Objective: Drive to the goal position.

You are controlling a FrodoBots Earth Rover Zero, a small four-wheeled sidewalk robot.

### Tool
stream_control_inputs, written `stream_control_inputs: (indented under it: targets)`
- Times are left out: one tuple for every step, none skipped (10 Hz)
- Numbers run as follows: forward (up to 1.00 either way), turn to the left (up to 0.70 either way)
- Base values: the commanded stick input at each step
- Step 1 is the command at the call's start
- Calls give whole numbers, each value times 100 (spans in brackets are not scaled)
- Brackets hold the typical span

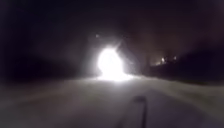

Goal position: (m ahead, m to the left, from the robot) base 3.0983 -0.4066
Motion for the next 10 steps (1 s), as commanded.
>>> stream_control_inputs:
  targets:
    - [100,2]
    - [100,2]
    - [100,2]
    - [100,1]
    - [100,1]
    - [100,0]
    - [100,0]
    - [100,0]
    - [100,-1]
    - [100,-1]
